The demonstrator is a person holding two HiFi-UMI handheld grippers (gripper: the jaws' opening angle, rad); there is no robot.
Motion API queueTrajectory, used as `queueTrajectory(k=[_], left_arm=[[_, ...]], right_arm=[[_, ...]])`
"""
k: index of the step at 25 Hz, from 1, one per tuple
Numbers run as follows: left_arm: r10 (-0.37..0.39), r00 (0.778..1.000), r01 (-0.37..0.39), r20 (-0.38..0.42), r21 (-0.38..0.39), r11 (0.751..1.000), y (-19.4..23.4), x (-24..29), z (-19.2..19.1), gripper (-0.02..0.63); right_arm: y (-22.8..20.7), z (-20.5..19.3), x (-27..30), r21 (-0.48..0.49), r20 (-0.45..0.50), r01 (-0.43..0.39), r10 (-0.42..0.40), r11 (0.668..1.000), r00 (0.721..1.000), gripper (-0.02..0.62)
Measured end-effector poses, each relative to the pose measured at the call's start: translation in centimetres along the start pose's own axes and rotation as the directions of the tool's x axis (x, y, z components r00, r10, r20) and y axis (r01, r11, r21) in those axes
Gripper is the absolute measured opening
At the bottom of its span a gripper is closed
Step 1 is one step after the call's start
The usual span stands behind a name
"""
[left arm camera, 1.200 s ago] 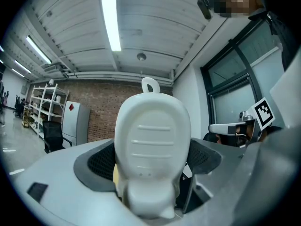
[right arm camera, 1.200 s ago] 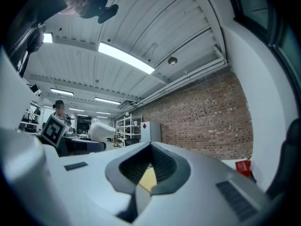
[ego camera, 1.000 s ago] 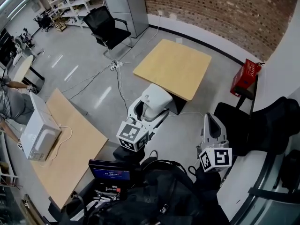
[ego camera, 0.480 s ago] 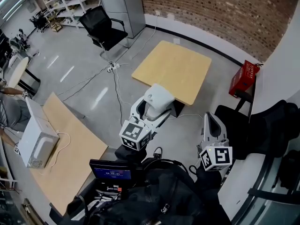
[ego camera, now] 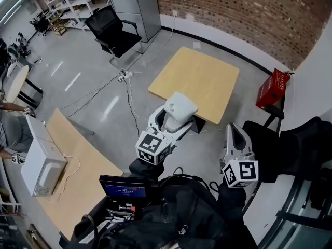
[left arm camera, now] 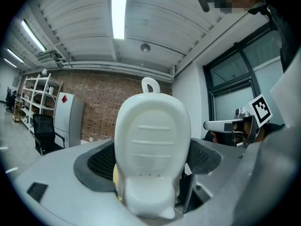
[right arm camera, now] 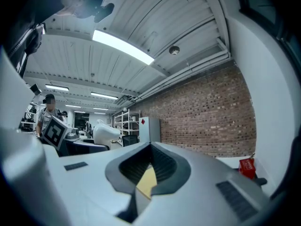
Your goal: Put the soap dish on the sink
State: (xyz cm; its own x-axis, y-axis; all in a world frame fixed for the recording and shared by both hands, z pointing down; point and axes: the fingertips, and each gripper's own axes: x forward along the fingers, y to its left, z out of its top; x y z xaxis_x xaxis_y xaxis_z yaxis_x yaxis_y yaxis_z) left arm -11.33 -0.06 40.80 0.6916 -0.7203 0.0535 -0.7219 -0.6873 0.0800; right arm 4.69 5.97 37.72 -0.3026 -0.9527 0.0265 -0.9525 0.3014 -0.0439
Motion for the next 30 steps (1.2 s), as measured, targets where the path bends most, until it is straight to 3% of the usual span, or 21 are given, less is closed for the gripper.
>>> queueTrajectory(k=[13, 22, 30], left_arm=[[-0.026, 0.998, 0.024, -0.054, -0.034, 0.999, 2.3, 3.7, -1.8, 0.433], [0.023, 0.997, -0.024, -0.079, -0.008, 1.000, 3.7, 9.0, -2.1, 0.433], [0.030, 0.995, -0.030, -0.098, 0.007, 1.000, 2.8, 16.2, -2.4, 0.433]], right_arm=[[-2.1, -1.5, 3.7, 0.013, -0.058, 0.028, -0.028, 1.000, 0.998, 0.005], [-6.4, -1.1, 8.2, 0.026, -0.033, -0.026, 0.027, 0.999, 0.999, 0.005], [-13.5, -0.7, 11.2, 0.037, -0.016, -0.033, 0.034, 0.999, 0.999, 0.005]])
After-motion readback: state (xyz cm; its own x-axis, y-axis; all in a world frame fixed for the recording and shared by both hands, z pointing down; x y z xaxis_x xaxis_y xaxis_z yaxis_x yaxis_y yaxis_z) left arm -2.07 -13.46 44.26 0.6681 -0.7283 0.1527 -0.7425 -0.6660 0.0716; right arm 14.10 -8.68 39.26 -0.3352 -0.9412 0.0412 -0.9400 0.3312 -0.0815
